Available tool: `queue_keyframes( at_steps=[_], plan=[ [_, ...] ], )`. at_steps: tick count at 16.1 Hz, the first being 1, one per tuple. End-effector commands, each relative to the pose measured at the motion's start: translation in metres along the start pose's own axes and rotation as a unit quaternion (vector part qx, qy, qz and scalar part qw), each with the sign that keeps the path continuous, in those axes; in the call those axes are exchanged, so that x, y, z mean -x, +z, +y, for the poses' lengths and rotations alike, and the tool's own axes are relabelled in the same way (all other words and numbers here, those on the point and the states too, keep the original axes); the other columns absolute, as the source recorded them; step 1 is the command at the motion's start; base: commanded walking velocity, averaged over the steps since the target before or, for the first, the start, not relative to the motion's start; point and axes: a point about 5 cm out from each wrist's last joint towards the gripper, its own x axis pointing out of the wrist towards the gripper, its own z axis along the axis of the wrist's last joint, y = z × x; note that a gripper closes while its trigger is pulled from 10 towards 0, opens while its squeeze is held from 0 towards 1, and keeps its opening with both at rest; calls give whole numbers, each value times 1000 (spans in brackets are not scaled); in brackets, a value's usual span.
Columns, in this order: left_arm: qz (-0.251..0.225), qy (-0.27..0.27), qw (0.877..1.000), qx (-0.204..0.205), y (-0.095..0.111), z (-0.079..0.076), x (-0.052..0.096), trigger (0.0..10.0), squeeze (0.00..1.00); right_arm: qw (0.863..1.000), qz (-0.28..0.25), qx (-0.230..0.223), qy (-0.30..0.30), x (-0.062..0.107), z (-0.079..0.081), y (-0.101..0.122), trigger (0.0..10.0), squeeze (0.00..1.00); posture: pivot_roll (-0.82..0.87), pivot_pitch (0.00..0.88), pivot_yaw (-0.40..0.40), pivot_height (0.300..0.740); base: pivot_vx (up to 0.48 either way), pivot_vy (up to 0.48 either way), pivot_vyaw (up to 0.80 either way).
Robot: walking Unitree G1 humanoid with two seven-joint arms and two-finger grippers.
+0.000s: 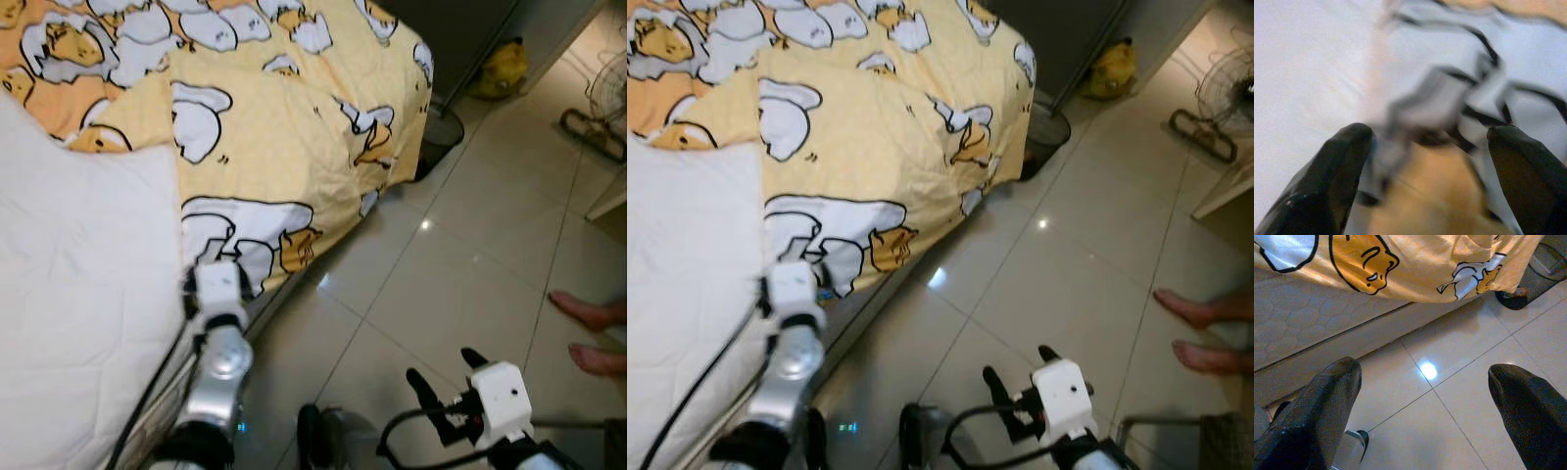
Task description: Clean up the room
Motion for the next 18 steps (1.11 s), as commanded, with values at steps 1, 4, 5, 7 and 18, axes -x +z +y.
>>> queue_keyframes(
  at_steps=[1, 4, 5, 7, 18],
  plan=[
    [-1, 15, 1000, 3, 2, 2, 4, 10000, 0, 1000, 13, 2, -3, 5, -4, -3, 10000, 0, -213, 251, -198, 722, 0, 0, 0],
    [-52, -28, 998, 8, 25, -10, 23, 10000, 0, 1000, 19, 2, 1, 6, -5, -4, 10000, 0, -207, 248, -202, 722, 0, 0, 0],
    [-47, -46, 998, 5, 24, -14, 31, 10000, 0, 1000, 23, 2, 3, 7, -5, -6, 10000, 0, -201, 248, -201, 722, 0, 0, 0],
    [-18, -56, 998, 3, 12, -17, 35, 10000, 0, 1000, 26, 1, 6, 6, -5, -7, 10000, 0, -197, 248, -204, 722, 0, 0, 0],
    [65, -13, 998, 2, -15, -19, 15, 10000, 0, 999, 37, 9, 34, 5, -5, -12, 10000, 0, -213, 210, -212, 722, 0, 0, 0]
  ],
)
